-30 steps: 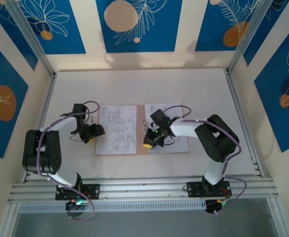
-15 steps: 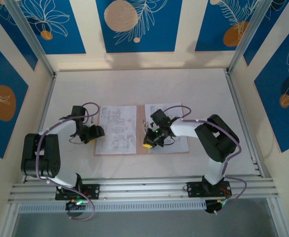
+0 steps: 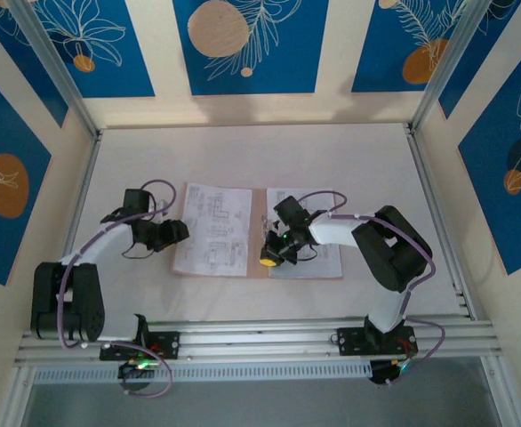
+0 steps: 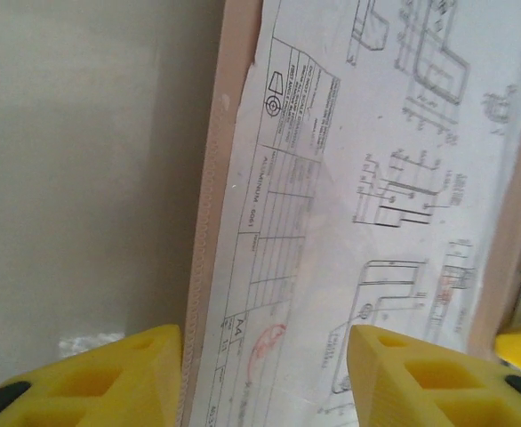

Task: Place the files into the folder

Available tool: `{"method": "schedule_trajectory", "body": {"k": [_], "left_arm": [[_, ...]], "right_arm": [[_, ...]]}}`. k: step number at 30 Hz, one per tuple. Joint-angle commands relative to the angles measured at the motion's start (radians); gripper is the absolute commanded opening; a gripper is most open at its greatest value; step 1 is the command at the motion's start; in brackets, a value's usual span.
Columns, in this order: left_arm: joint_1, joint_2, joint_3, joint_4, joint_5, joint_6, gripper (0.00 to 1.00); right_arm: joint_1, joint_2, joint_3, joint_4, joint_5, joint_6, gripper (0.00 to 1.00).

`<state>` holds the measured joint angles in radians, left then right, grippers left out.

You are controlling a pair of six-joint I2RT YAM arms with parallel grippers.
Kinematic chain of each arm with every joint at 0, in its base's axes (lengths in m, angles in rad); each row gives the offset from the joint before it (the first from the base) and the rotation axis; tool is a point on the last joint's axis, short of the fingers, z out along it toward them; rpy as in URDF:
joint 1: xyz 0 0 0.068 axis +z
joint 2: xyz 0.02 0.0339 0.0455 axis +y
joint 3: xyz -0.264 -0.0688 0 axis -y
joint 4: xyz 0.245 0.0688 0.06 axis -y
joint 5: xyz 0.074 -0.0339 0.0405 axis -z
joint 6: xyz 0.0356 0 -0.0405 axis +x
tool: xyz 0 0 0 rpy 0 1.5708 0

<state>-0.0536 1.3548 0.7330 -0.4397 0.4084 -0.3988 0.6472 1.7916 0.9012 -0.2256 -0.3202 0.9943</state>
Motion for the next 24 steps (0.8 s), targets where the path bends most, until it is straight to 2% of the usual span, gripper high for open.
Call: {"method": "schedule_trajectory", "body": {"k": [1,9,16,20,24], "left_arm": [[-0.03,-0.062,0.018,-0.045,0.129,-0.064,0.49],[-0.076,-0.198,0.047,-0.062,0.156,-0.2,0.45],[-0.2,-0.229,0.111,-0.068,0.134,-0.291,0.42],[-0.279,-0.226,0.164,-0.078,0.084,-0.327,0.42],[-0.368,-0.192,0.245,-0.142,0.004,-0.331,0.35]], "right_arm": [[-0.003,0.05,-0.025,-0.04,0.023,-0.022,0.04],[-0.016,0.051,-0.012,-0.047,0.011,-0.047,0.04],[-0.018,0.051,0.011,-0.065,0.008,-0.072,0.05],[-0.018,0.039,0.038,-0.091,0.007,-0.092,0.07],[-0.02,0.0,0.082,-0.137,0.01,-0.108,0.12]]}}
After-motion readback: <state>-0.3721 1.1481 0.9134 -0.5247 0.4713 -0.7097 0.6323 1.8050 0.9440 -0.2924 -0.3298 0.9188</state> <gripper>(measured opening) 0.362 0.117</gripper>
